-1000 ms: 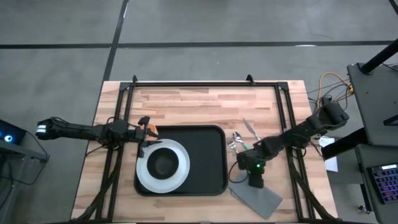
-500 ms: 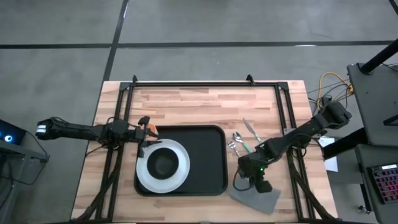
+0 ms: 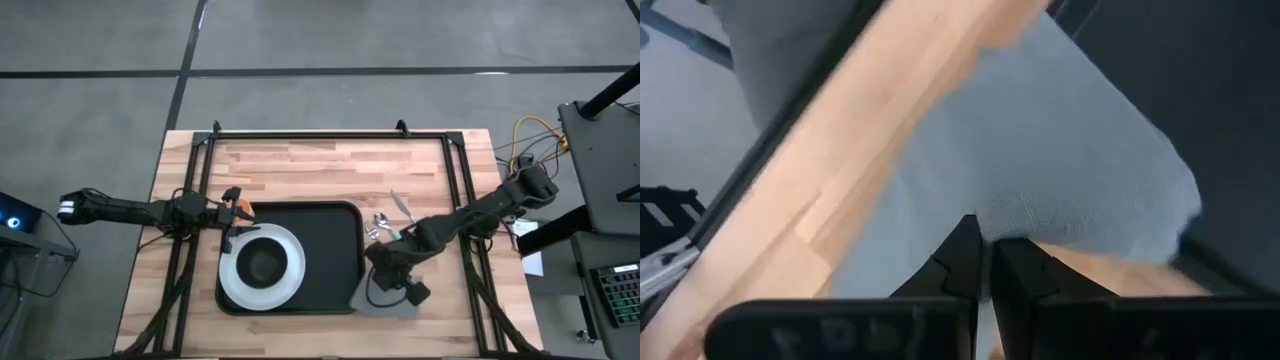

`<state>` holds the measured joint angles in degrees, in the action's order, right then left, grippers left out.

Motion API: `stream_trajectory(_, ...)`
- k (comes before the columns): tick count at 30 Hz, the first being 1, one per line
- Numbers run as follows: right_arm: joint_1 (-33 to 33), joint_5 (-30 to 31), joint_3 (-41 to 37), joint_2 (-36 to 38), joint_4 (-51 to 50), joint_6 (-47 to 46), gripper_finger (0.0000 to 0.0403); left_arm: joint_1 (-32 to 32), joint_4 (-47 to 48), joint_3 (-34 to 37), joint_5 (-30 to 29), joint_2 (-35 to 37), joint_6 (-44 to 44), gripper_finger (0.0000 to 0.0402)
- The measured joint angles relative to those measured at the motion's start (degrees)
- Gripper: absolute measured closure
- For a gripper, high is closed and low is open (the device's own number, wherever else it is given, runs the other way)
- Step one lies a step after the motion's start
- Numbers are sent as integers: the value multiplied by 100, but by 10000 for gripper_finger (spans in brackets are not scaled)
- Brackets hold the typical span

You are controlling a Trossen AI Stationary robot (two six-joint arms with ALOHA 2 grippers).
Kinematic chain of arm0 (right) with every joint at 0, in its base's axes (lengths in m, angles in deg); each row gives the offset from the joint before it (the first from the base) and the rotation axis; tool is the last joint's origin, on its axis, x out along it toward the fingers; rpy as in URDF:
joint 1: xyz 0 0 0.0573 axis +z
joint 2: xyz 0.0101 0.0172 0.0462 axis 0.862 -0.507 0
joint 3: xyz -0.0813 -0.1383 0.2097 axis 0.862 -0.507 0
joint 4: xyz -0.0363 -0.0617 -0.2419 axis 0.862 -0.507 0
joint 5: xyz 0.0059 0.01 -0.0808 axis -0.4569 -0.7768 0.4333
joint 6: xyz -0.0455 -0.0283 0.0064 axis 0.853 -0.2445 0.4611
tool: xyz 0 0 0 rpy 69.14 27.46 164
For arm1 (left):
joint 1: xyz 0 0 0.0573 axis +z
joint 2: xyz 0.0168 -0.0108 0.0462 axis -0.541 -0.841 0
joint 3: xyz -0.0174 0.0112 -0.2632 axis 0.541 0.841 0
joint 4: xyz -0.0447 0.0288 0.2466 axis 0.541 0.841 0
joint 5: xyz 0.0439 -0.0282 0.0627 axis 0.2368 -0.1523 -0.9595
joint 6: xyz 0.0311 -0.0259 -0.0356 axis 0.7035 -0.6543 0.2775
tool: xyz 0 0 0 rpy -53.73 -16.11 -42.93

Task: Set up tray
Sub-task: Put the gray napkin on the black tray to the right side of the white plate

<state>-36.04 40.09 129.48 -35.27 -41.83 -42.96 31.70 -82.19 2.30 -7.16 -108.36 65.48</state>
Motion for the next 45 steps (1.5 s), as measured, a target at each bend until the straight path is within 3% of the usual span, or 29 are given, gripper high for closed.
stream_trajectory(6, 10, 47, 509, 34, -29, 372, 395, 2, 13, -4, 0, 0, 0, 340)
stream_trajectory(10, -24, 576, 704, 35, -33, 411, 395, 1, 11, 0, 2, 0, 0, 340)
stream_trajectory(19, -411, 924, 540, 35, 42, 692, 395, 2, 11, 0, 2, 0, 0, 340)
stream_trajectory(23, -462, 1646, 596, 37, 136, 976, 395, 2, 24, -2, 0, 0, 0, 340)
stream_trajectory(25, -517, 1998, 661, 50, 237, 888, 395, 2, 25, -2, 0, 0, 0, 340)
stream_trajectory(33, -662, 2098, 804, 77, 273, 492, 395, 0, 28, -2, 0, 0, 0, 340)
stream_trajectory(39, -650, 2558, 1125, 87, 274, 283, 394, 1, 28, -2, 0, 0, 0, 340)
stream_trajectory(43, -597, 2500, 1441, 87, 300, -215, 394, 1, 33, -2, 0, 0, 0, 340)
stream_trajectory(45, -555, 2179, 1553, 85, 319, -707, 394, 2, 32, -2, 0, 0, 0, 340)
